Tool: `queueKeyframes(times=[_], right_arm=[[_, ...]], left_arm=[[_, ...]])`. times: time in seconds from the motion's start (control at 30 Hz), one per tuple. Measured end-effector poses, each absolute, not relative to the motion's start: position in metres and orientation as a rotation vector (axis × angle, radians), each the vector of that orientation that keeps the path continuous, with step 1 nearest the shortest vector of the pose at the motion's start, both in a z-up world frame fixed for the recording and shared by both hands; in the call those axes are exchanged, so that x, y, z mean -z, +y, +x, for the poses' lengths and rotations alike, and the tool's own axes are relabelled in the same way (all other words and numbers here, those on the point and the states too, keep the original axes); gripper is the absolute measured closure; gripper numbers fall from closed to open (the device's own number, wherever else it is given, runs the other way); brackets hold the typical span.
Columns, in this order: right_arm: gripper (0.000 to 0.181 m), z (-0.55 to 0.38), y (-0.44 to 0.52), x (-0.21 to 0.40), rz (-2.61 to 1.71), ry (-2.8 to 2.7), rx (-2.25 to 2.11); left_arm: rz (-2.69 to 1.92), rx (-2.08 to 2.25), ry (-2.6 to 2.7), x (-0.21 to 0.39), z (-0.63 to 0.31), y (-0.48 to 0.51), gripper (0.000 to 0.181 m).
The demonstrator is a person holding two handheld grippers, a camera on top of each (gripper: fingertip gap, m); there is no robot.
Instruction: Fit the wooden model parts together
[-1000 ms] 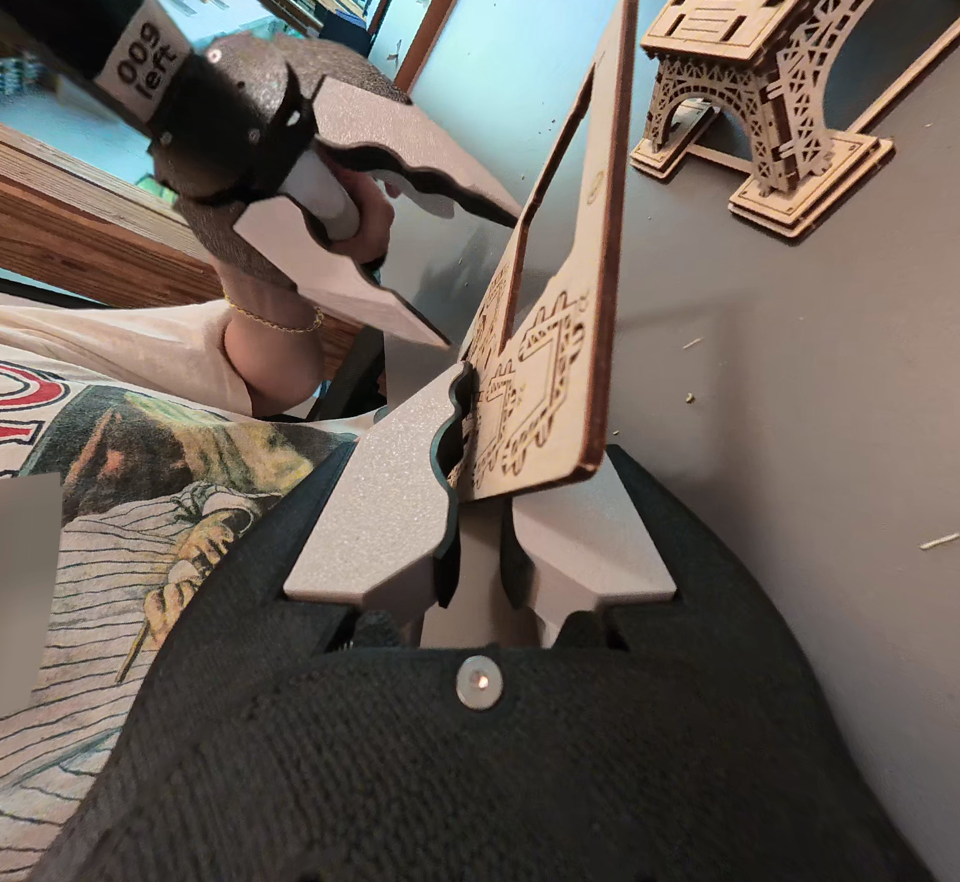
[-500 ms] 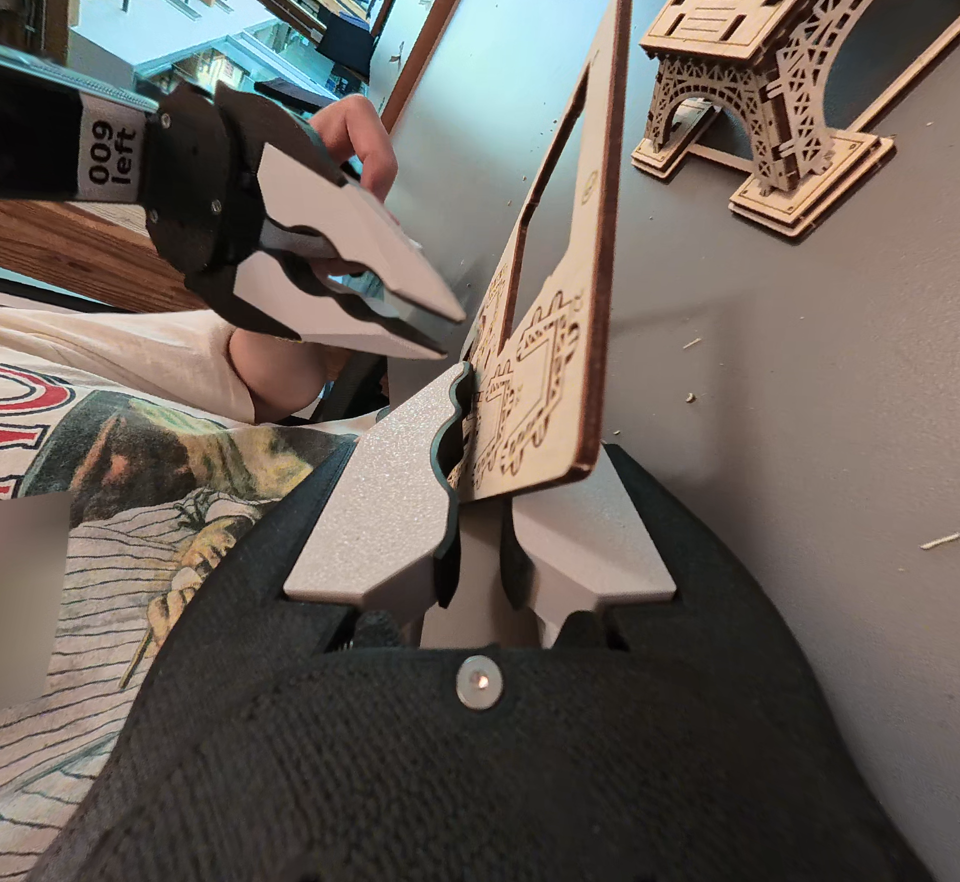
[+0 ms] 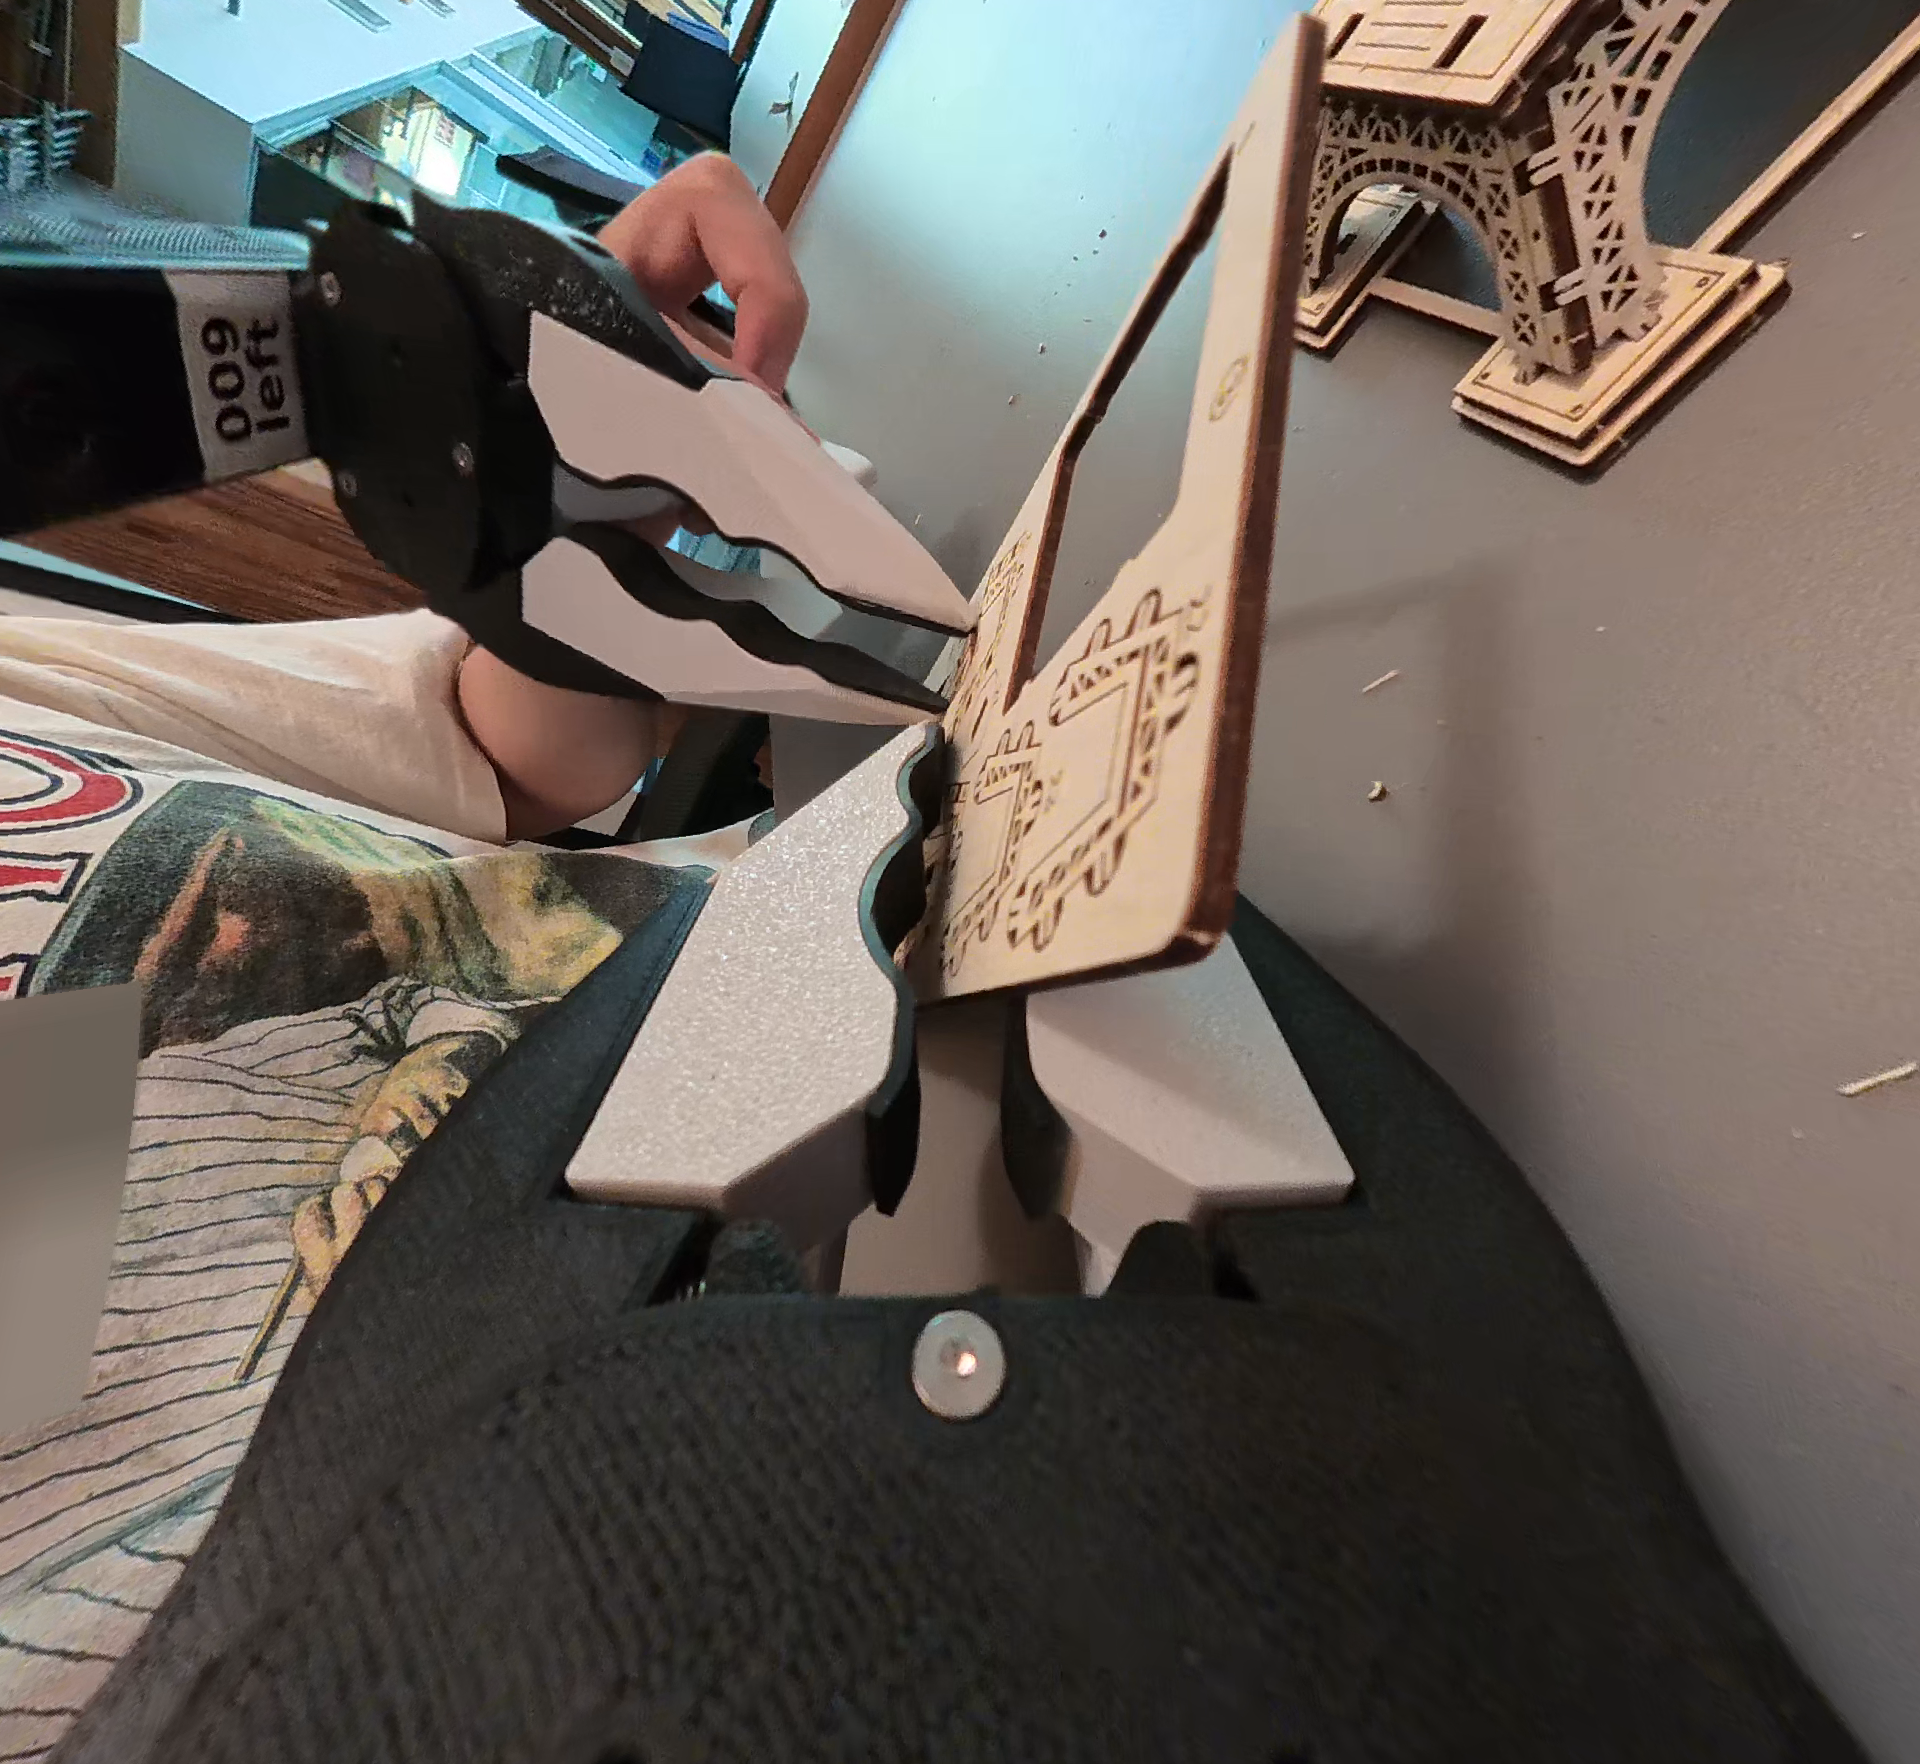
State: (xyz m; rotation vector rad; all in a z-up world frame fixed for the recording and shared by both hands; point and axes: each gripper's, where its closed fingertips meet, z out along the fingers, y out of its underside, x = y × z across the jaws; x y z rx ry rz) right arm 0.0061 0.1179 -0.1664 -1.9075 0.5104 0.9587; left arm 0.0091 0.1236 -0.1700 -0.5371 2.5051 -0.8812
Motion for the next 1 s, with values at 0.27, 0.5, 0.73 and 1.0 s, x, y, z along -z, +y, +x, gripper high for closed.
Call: queueKeyframes(times=[0.27, 0.5, 0.73, 1.0], right_arm=[[0.177, 0.005, 0.118, 0.165, -1.9, 0.504, -0.967], [0.179, 0.003, 0.117, 0.16, -1.877, 0.472, -0.98], [0.18, 0.0, 0.115, 0.155, -1.855, 0.438, -0.997], [0.18, -0.002, 0.115, 0.156, -1.873, 0.427, -0.997]], left_arm=[[-0.629, 0.916, 2.417, 0.156, 0.015, 0.139, 0.159], [-1.212, 1.18, 2.476, 0.175, 0.011, 0.141, 0.126], [-1.271, 1.478, 2.501, 0.17, 0.0, 0.123, 0.16], [-1.372, 1.634, 2.406, 0.163, 0.009, 0.121, 0.163]])
